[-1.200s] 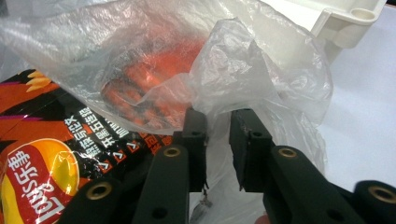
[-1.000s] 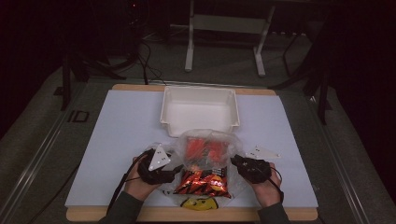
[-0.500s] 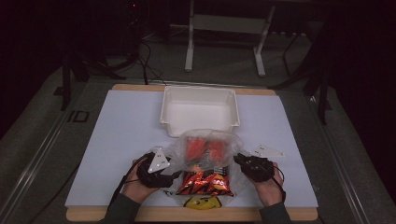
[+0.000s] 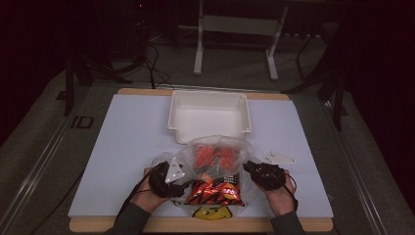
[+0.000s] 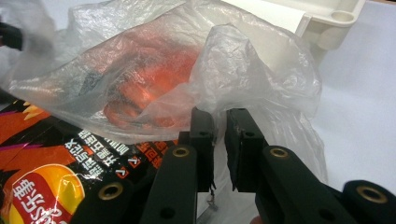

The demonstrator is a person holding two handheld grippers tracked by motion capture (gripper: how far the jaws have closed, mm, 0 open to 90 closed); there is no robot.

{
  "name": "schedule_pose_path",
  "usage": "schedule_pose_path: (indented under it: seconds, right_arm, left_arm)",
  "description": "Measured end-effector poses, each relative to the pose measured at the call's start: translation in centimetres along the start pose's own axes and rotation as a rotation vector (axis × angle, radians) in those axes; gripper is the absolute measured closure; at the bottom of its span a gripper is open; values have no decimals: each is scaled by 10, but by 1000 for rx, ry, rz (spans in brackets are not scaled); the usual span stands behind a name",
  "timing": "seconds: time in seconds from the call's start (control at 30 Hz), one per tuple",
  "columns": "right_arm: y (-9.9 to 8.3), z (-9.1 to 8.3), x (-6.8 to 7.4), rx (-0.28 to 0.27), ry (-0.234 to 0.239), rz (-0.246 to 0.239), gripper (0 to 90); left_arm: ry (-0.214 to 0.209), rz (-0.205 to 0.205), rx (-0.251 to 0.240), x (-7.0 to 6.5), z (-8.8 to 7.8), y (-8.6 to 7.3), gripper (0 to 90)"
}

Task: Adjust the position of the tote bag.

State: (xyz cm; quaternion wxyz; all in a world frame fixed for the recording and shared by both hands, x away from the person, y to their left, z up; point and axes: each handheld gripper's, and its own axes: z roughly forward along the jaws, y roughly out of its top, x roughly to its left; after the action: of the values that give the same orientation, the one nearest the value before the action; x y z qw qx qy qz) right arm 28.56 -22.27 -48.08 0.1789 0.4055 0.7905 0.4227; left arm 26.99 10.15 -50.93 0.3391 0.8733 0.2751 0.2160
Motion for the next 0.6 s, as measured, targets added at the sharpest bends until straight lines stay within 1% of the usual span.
schedule_pose_path:
  seconds: [0.07, 0.1, 0.17, 0.2, 0.23, 0.27, 0.33, 0.4, 0.47, 0.57, 0.6]
  right_arm:
    - [0, 0, -1, 0, 2, 1, 809]
    - [-1, 0, -1, 0, 3, 1, 802]
    - [-2, -1, -2, 7, 10, 3, 766]
    - [-3, 0, -2, 10, 23, 1, 740]
    - [-4, -1, -2, 11, 39, -5, 702]
    - [-5, -1, -1, 6, 56, -17, 644]
    - [-7, -2, 1, 3, 84, -40, 556]
    - [-8, -2, 4, -4, 101, -72, 488]
    - [-9, -1, 6, 9, 109, -99, 441]
    - [-9, 4, 10, 40, 113, -148, 404]
    - [-9, 5, 12, 49, 108, -157, 398]
  left_arm:
    - [36, 14, 11, -2, 4, 4, 502]
    - [45, 17, 8, -3, 4, 6, 566]
    - [40, 10, -13, -2, 2, 10, 659]
    - [35, 2, -23, 0, 1, 12, 700]
    - [30, -11, -40, 1, -1, 14, 735]
    - [25, -29, -52, 4, -3, 15, 763]
    - [26, -57, -69, 8, -6, 17, 790]
    - [25, -85, -85, 12, -9, 19, 813]
    - [27, -106, -100, 15, -12, 21, 830]
    - [24, -149, -125, 21, -15, 23, 847]
    - [28, -163, -135, 22, -16, 23, 853]
